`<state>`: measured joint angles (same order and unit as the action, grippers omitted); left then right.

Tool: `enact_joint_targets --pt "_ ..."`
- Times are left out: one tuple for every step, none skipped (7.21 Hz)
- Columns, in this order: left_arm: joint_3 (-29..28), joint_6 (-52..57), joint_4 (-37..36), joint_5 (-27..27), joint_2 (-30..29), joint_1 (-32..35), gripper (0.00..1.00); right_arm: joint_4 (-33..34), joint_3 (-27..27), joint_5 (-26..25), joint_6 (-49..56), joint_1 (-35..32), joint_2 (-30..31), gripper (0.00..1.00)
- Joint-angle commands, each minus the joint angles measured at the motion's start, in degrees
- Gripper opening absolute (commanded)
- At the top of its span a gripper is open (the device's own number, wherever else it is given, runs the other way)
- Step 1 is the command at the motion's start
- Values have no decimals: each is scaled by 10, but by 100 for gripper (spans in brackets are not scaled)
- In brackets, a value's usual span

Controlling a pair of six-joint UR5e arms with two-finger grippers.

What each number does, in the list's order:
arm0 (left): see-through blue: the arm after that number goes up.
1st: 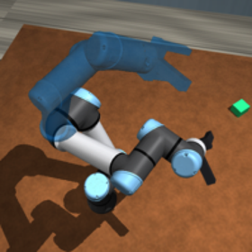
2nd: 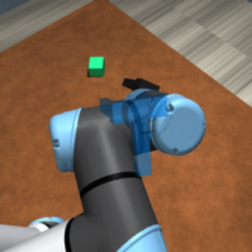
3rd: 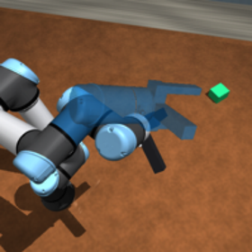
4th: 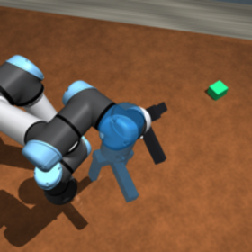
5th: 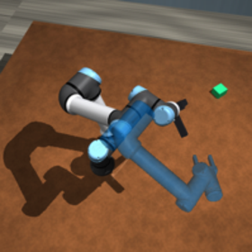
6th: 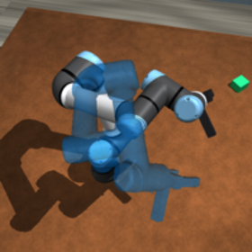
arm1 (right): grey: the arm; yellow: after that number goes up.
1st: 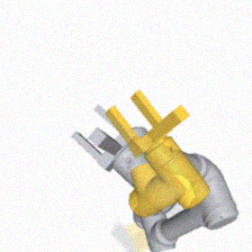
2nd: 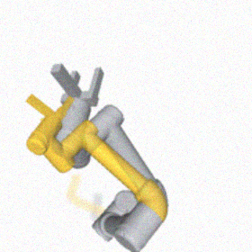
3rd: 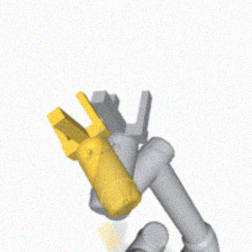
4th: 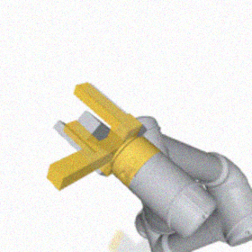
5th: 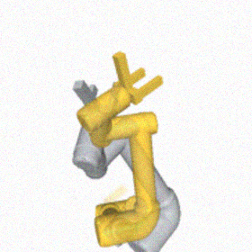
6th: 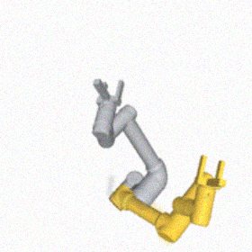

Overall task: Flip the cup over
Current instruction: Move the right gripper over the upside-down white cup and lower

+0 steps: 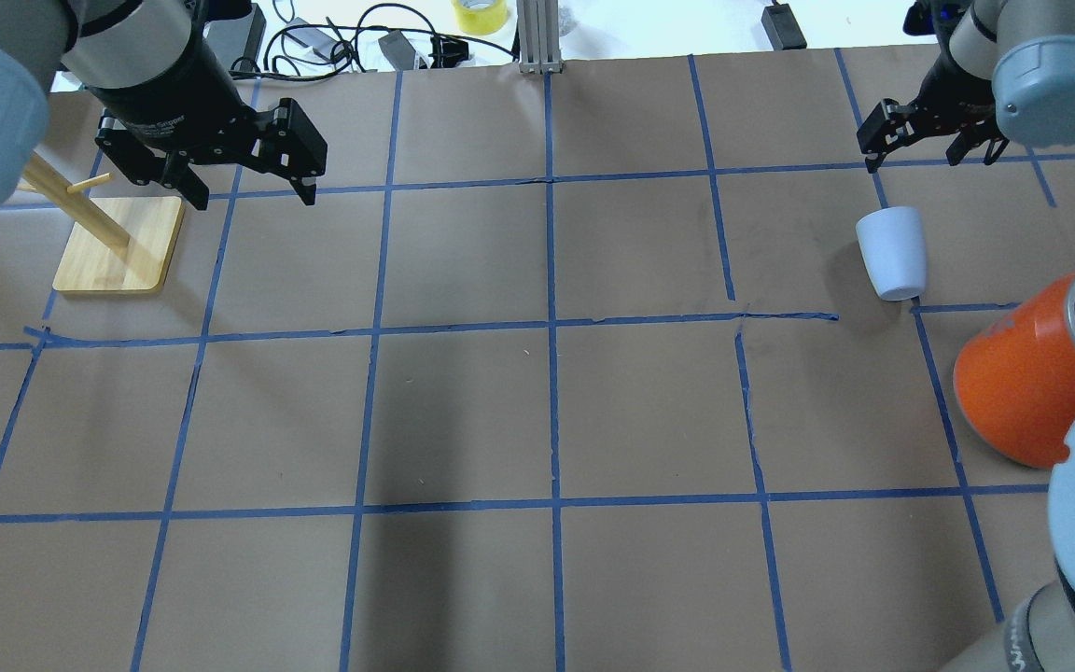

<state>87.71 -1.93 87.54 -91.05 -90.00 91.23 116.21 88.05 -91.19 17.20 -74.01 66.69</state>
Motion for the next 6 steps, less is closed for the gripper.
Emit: enact_joint_targets --pt "0 0 0 0 0 0 100 46 23 -2 5 4 -37 100" --pt "0 0 0 0 0 0 100 77 34 -3 18 16 -43 100" --pt "0 0 0 0 0 0 100 77 36 -1 17 19 -48 100" --pt "0 0 0 0 0 0 100 78 41 0 18 19 -52 100" --pt "0 0 0 0 0 0 100 79 48 1 17 19 -53 100" --pt "0 0 0 0 0 0 100 99 54 1 18 20 -53 100"
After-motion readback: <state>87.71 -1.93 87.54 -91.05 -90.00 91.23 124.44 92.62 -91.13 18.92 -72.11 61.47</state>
